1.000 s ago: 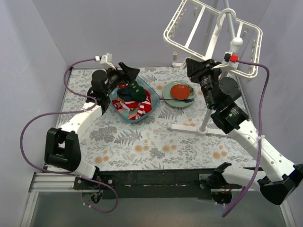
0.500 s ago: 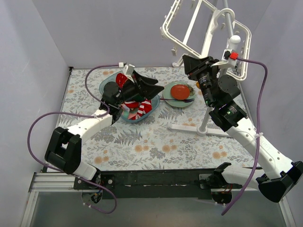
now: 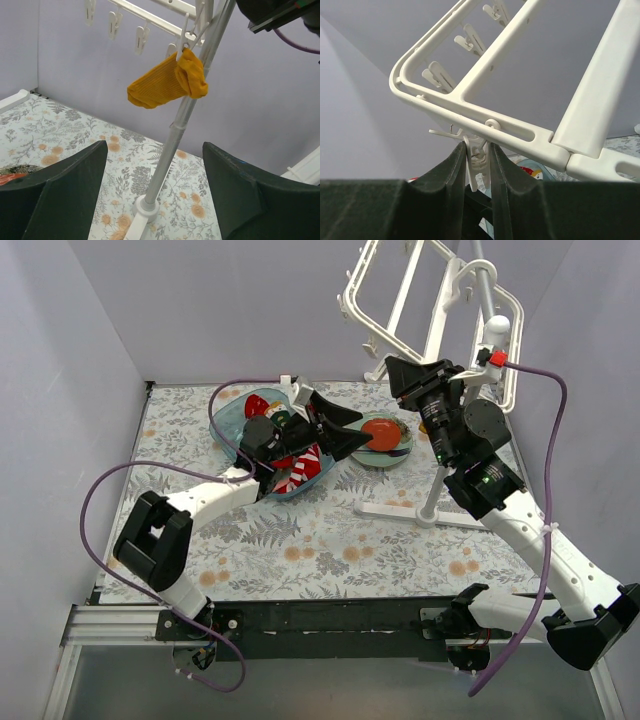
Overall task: Remove the socks clipped to the hanger
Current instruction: Remove the sock from the hanger.
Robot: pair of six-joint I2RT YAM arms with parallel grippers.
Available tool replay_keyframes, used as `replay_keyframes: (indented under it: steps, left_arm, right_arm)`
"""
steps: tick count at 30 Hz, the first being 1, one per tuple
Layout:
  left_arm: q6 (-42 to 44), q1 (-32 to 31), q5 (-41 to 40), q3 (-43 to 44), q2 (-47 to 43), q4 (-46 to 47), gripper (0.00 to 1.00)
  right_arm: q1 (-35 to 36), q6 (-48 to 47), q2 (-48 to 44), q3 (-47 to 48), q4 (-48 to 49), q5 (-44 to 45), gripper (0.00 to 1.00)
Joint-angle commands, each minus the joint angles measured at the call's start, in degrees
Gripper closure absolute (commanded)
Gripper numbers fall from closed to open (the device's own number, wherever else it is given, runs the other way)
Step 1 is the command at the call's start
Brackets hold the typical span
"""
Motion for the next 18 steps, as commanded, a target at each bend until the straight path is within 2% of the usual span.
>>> replay_keyframes:
  steps: [1,8,18]
  left_arm:
    - [4.1,-2.1,-4.6,1.0,1.2,4.6,0.23]
    - [8.3,-8.3,-13.8,3.0,5.4,6.5,0.22]
    - [9.6,-13.0,-19.5,6.2,8.9,8.9,0.2]
  right_arm:
    - [0.7,7.0,-0.2,2.0,0.2,-8.1,0.99]
    - [0.6,11.5,1.1,2.3,0.3,-9.8,0.99]
    - [0.6,12.7,1.4,2.9,0.6,-9.8,0.99]
